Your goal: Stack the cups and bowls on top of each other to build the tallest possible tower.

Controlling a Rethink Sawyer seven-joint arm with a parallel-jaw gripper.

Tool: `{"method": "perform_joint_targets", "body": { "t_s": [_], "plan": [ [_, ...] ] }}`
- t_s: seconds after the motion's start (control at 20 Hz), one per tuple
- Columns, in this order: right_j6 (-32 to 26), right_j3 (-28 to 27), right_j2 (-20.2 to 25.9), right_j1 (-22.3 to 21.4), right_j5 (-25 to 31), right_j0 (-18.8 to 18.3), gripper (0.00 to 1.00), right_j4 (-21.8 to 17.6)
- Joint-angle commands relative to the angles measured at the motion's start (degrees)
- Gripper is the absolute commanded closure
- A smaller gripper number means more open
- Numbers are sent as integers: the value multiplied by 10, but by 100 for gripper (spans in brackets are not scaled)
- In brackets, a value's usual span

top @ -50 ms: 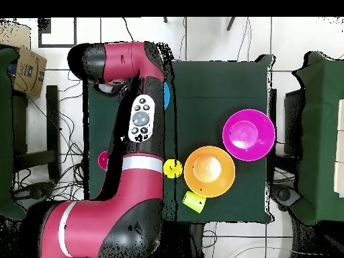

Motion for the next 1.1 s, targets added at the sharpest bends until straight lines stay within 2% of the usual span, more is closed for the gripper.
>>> {"method": "perform_joint_targets", "body": {
  "t_s": [0.05,0.55,1.1],
  "plan": [
    [151,-11,26,27,-18,29,100,15],
    [190,-18,10,46,-36,50,100,21],
    [171,-18,7,55,-50,43,100,20]
  ]
}}
